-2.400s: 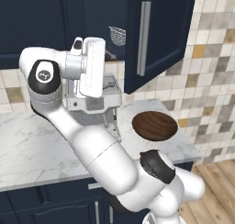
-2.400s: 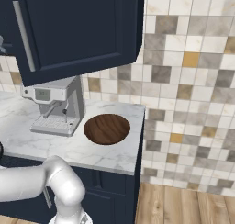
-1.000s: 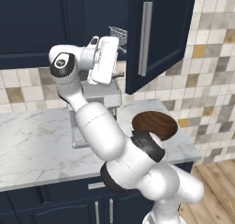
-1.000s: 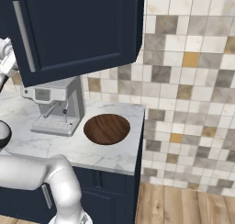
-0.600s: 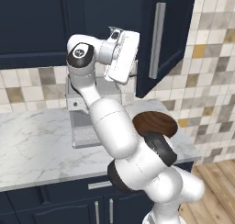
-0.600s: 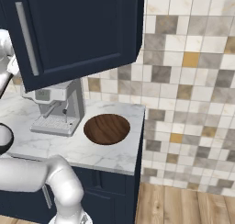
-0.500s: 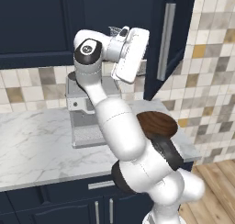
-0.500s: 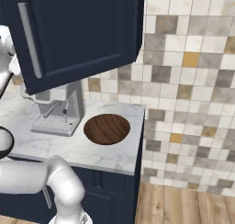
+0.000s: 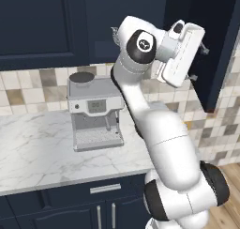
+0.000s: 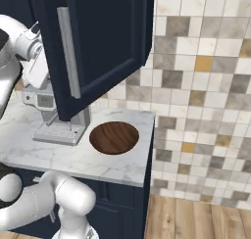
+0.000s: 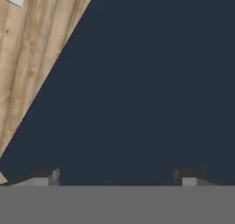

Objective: Open the cabinet and setup a tea strainer by placing it in the bowl upright.

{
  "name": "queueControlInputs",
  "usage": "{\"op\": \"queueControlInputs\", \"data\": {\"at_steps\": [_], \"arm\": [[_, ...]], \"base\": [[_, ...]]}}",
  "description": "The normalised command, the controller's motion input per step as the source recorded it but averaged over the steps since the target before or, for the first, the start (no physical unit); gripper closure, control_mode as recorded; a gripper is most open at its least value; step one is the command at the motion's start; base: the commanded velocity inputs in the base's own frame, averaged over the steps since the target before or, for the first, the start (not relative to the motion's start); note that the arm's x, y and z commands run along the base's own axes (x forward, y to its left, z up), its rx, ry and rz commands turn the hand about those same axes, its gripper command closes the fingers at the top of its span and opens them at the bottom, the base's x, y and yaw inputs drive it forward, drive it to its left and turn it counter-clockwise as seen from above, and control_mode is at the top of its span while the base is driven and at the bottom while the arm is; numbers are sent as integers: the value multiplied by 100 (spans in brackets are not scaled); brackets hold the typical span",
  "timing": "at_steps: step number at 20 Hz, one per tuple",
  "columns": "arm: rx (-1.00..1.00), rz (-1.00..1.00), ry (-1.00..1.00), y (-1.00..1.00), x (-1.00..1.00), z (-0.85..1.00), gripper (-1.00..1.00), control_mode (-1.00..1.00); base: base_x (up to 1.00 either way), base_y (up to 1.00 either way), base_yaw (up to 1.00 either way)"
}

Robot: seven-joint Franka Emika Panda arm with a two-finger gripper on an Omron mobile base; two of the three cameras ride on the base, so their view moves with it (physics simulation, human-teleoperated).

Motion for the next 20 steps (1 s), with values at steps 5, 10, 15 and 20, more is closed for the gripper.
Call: {"op": "queueControlInputs", "data": {"at_steps": [5, 10, 15, 20], "arm": [[12, 23, -1, -84, -16, 0, -100, -100], [13, 23, 0, -87, 0, 0, -100, -100], [5, 8, 0, 5, 0, 0, -100, -100], [0, 0, -6, 55, 0, 0, -100, -100]], "base": [[0, 0, 0], [0, 0, 0], [0, 0, 0], [0, 0, 0]]}}
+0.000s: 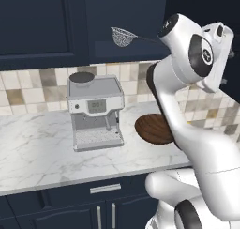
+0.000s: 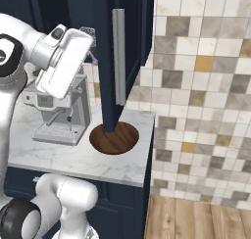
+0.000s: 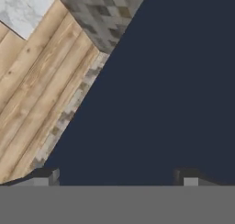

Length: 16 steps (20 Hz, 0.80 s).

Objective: Open the cabinet and setup a tea strainer by placing it in the bowl upright.

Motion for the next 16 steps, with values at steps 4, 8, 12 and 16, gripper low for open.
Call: {"op": "queueControlInputs", "data": {"at_steps": [4, 8, 12, 16], "arm": [[11, 0, -16, 64, 3, 2, -100, -100], [29, 0, -24, 68, 16, 10, -100, -100], [34, 1, -27, 75, 36, 6, -100, -100], [40, 3, -24, 69, 57, 0, -100, -100]], "base": [[0, 0, 0], [0, 0, 0], [0, 0, 0], [0, 0, 0]]}}
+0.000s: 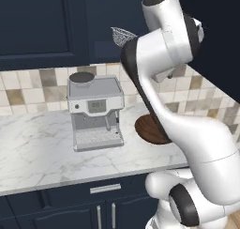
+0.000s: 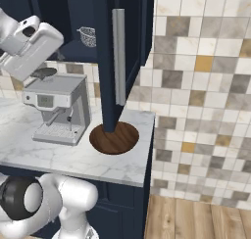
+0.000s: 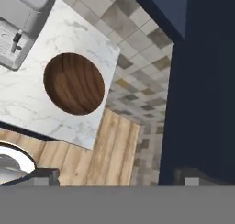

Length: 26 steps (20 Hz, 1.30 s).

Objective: Open the cabinet and setup a tea strainer by placing it in the bowl upright.

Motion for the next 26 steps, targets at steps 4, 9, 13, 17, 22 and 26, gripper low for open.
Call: {"op": "queueControlInputs", "data": {"at_steps": [4, 9, 13, 17, 22, 26], "arm": [[30, 2, -30, 53, 62, -1, -100, -100], [1, 22, -57, 4, 51, 0, -100, -100], [-6, 17, -27, -4, 17, 14, -100, -100], [-4, 0, 0, 0, 0, 3, -100, -100], [0, 0, 0, -1, 9, 0, -100, -100], [0, 5, 0, 0, 49, 3, -100, -100]], "base": [[0, 0, 0], [0, 0, 0], [0, 0, 0], [0, 0, 0], [0, 0, 0], [0, 0, 0]]}}
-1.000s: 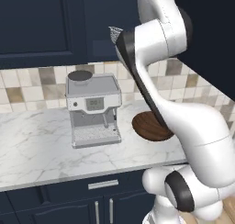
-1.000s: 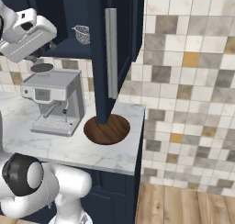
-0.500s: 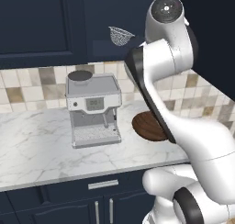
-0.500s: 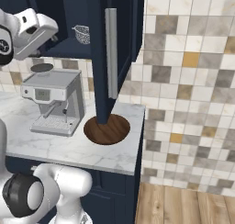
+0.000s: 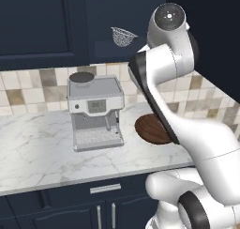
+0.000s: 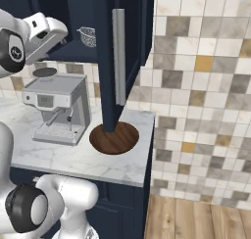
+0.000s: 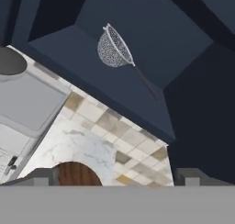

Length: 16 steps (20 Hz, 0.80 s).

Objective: Open the cabinet and setup a tea strainer by placing it in the bowl upright.

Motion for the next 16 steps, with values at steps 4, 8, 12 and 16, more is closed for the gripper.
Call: {"op": "queueControlInputs", "data": {"at_steps": [4, 8, 12, 16], "arm": [[0, 3, 4, 0, 52, 0, -100, -100], [-1, 2, 13, 0, 61, 0, -100, -100], [-2, 1, 11, 0, 60, 10, -100, -100], [-2, 2, 2, 0, 57, 9, -100, -100]], "base": [[0, 0, 0], [0, 0, 0], [0, 0, 0], [0, 0, 0]]}}
